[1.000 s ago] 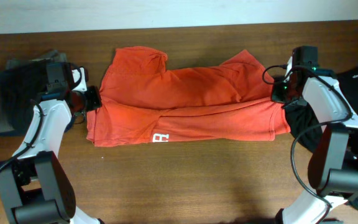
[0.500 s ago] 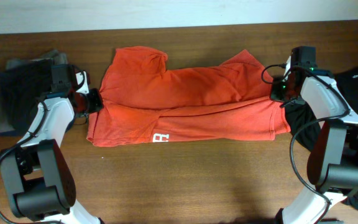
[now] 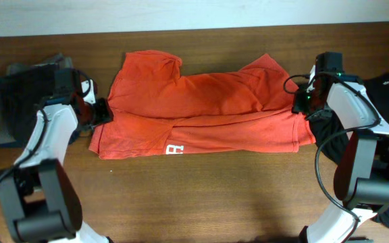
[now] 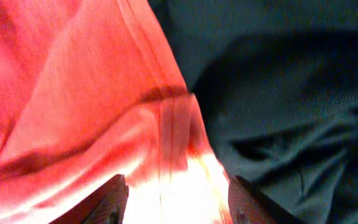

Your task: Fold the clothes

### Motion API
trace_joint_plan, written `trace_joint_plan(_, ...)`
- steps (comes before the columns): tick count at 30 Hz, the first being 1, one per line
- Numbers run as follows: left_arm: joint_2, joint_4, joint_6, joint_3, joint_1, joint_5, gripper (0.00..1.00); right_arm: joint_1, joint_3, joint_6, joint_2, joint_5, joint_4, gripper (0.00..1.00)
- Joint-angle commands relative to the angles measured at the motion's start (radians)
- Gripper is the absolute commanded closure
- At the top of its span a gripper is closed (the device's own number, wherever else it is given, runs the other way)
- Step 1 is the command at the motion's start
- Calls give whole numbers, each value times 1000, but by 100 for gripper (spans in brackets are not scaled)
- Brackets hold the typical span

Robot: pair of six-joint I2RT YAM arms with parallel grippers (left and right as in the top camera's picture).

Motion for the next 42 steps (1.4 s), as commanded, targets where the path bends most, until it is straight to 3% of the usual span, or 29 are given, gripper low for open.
trace_joint_plan(1, -130, -16, 31, 43, -8, 44, 49, 0, 77, -1, -64, 6, -61, 43)
trace_joint_plan(13, -179, -130, 76, 37, -158, 61, 47, 0, 141, -14, -128, -35, -339, 43)
trace_joint_plan(27, 33, -125, 106, 37, -416, 48, 48, 0, 141, -14, -128, -68, -351, 44)
trace_joint_plan(31, 96, -100, 121, 37, -468, -6, 54, 0, 141, -14, -128, -79, -351, 44)
trace_joint_plan(39, 156, -81, 121, 37, -502, -72, 55, 0, 141, -14, -128, -79, -351, 44)
trace_joint_plan(42, 159, -80, 121, 37, -503, -78, 70, 0, 141, -14, -128, -79, -351, 44)
